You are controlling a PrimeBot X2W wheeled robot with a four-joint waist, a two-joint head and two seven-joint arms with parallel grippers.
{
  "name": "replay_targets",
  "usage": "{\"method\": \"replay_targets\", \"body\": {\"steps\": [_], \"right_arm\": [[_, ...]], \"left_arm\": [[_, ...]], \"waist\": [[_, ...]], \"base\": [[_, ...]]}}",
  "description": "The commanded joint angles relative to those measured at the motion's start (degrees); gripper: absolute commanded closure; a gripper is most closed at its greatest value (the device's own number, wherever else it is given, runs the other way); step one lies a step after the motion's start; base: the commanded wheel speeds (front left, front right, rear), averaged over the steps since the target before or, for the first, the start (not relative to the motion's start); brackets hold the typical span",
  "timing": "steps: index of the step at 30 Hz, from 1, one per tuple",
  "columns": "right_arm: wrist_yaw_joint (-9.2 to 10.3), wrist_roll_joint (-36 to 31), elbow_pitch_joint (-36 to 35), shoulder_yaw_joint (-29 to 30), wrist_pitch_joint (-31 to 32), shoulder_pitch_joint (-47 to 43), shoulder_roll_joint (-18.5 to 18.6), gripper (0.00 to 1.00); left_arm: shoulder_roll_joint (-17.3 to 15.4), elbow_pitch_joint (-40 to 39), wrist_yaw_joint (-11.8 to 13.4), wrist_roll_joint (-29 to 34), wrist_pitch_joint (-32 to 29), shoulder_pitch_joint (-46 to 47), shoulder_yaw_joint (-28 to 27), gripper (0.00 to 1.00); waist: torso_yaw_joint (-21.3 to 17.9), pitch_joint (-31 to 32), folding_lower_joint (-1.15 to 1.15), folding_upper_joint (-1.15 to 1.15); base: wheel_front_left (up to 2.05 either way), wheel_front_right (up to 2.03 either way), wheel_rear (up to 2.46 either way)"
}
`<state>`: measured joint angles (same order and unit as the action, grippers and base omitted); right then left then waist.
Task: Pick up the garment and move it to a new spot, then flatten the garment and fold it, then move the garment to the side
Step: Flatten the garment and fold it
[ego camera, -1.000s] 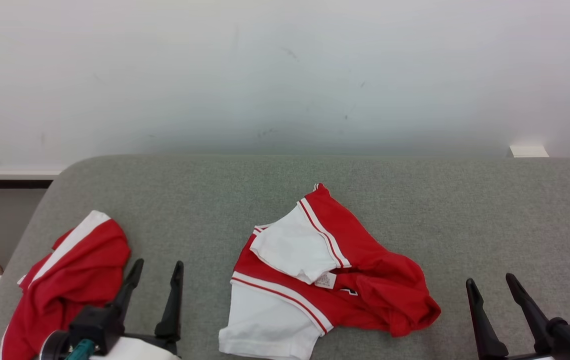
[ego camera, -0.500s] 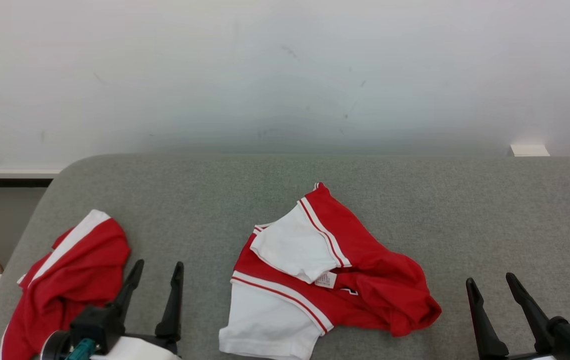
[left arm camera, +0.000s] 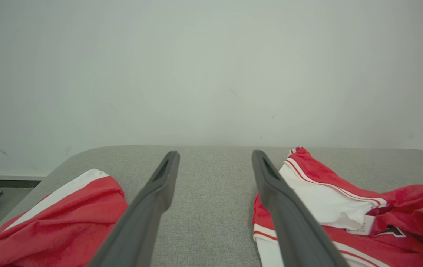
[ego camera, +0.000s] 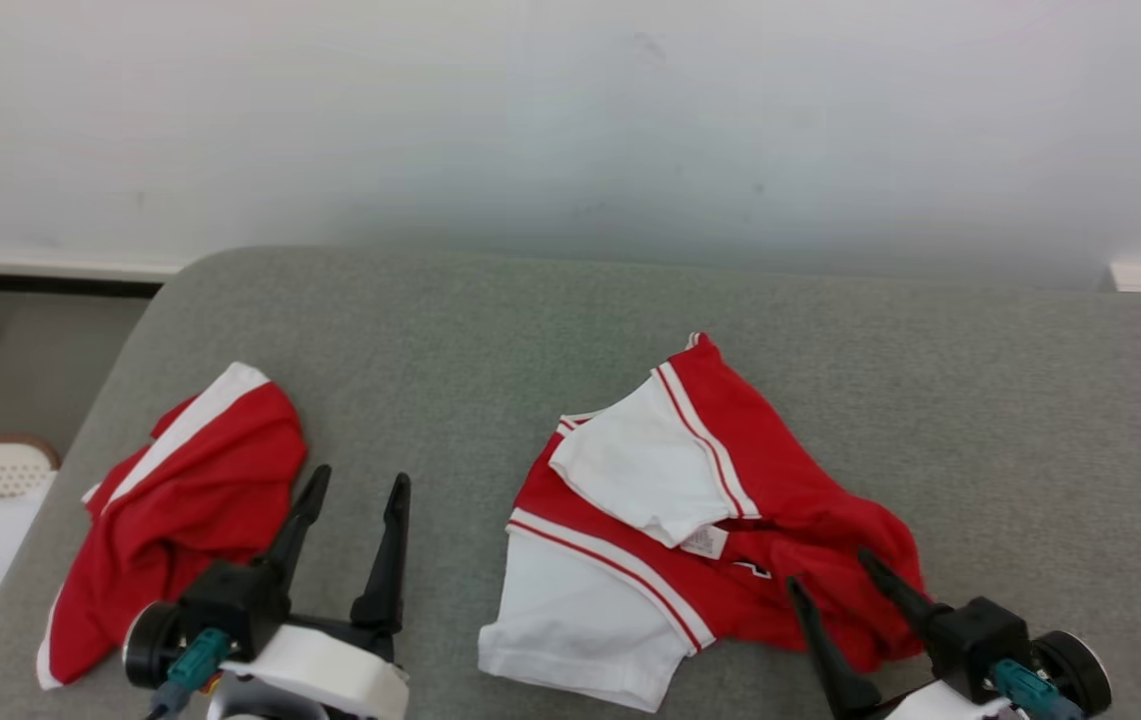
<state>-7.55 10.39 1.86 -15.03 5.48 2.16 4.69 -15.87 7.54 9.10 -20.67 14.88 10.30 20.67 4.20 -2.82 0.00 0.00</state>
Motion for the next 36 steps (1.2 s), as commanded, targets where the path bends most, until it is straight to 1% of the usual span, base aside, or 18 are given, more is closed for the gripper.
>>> {"method": "replay_targets", "body": {"steps": [1, 5, 7, 8, 9, 11, 14, 18, 20, 24, 27, 29, 30, 31, 32, 36], "right_arm": [[0.12, 0.26, 0.93, -0.44, -0.05, 1.12, 0.74, 0.0], [0.12, -0.84, 5.88, -1.94, 0.65, 3.61, 2.17, 0.0], [0.12, -1.27, 8.04, -2.2, 1.24, 4.46, 2.24, 0.0], [0.12, -1.82, 8.85, -2.07, 1.39, 4.97, 2.42, 0.09], [0.12, -2.32, 9.55, -1.83, 1.48, 5.3, 2.64, 1.0], [0.12, -2.48, 10.04, -1.22, 0.99, 5.83, 2.4, 1.0], [0.12, -1.88, 8.76, 0.55, -0.75, 6.06, 1.83, 1.0], [0.12, -0.51, 5.53, 5.07, -3.3, 4.83, 0.76, 1.0], [0.12, -0.36, 4.05, 8.65, -3.94, 3.92, 0.04, 1.0], [0.12, 0.95, 2.87, 18.31, -4.91, 1.81, -1.22, 1.0], [0.12, 2.13, 4.34, 25.1, -5.42, 0.14, -1.77, 1.0], [0.12, 5.71, 6.72, 27.85, -5.98, -0.76, -1.8, 1.0], [0.12, 6.63, 8.06, 28.65, -6.38, -1.13, -1.75, 0.84], [0.12, 8.12, 9.51, 29.35, -6.78, -1.31, -1.75, 0.52], [0.12, 8.83, 10.73, 29.73, -7.43, -1.37, -1.72, 0.0], [0.12, 10.05, 13.97, 30.21, -10.22, -0.49, -1.72, 0.0]], "left_arm": [[0.13, 0.37, -0.14, 0.98, 0.02, 0.66, 0.05, 0.0], [0.93, 1.15, -0.41, 1.18, 0.16, 1.93, 0.35, 0.0], [1.22, 1.45, -0.55, 1.16, 0.2, 2.29, 0.35, 0.0], [1.29, 1.58, -0.53, 1.25, 0.23, 2.52, 0.28, 0.0], [1.34, 1.67, -0.55, 1.28, 0.26, 2.61, 0.15, 0.0], [1.42, 1.83, -0.54, 1.1, 0.29, 2.57, -0.16, 0.0], [1.39, 1.88, -0.26, 1.4, 0.27, 2.53, -0.74, 0.0], [1.45, 1.47, -0.04, 1.76, 0.28, 2.43, -1.33, 0.0], [1.44, 1.29, -0.01, 2.07, 0.26, 2.21, -1.6, 0.0], [1.38, 0.94, 0.13, 2.35, 0.26, 1.78, -2.04, 0.0], [1.32, 0.84, 0.1, 2.59, 0.27, 1.58, -2.26, 0.0], [1.2, 0.71, 0.06, 2.73, 0.27, 1.46, -2.37, 0.0], [1.13, 0.69, 0.09, 2.77, 0.27, 1.36, -2.42, 0.0], [1.09, 0.65, 0.14, 2.75, 0.27, 1.31, -2.49, 0.0], [1.04, 0.63, 0.21, 2.77, 0.27, 1.25, -2.62, 0.0], [0.93, 0.59, 0.36, 2.79, 0.27, 0.98, -2.93, 0.0]], "waist": [[1.32, -1.28, 0.0, 0.0], [2.46, -2.61, 0.0, 0.0], [2.7, -3.05, 0.0, 0.0], [2.74, -3.27, 0.0, 0.0], [2.73, -3.41, 0.0, 0.0], [2.52, -3.67, 0.0, 0.0], [1.88, -3.9, 0.0, 0.0], [0.58, -3.84, 0.0, 0.0], [-0.14, -3.79, 0.0, 0.0], [-1.34, -3.74, 0.0, 0.0], [-1.88, -3.75, 0.0, 0.0], [-2.18, -3.84, 0.0, 0.0], [-2.36, -3.89, 0.0, 0.0], [-2.54, -3.93, 0.0, 0.0], [-2.71, -3.99, 0.0, 0.0], [-3.24, -3.96, 0.0, 0.0]], "base": [[0.0, 0.0, 0.0], [0.0, 0.0, 0.0], [0.0, 0.0, 0.0], [0.0, 0.0, 0.0], [0.0, 0.0, 0.0], [0.0, 0.0, 0.0], [0.0, 0.0, 0.0], [0.0, 0.0, 0.0], [0.0, 0.0, 0.0], [0.0, 0.0, 0.0], [0.0, 0.0, 0.0], [0.0, 0.0, 0.0], [0.0, 0.0, 0.0], [0.0, 0.0, 0.0], [0.0, 0.0, 0.0], [0.0, 0.0, 0.0]]}}
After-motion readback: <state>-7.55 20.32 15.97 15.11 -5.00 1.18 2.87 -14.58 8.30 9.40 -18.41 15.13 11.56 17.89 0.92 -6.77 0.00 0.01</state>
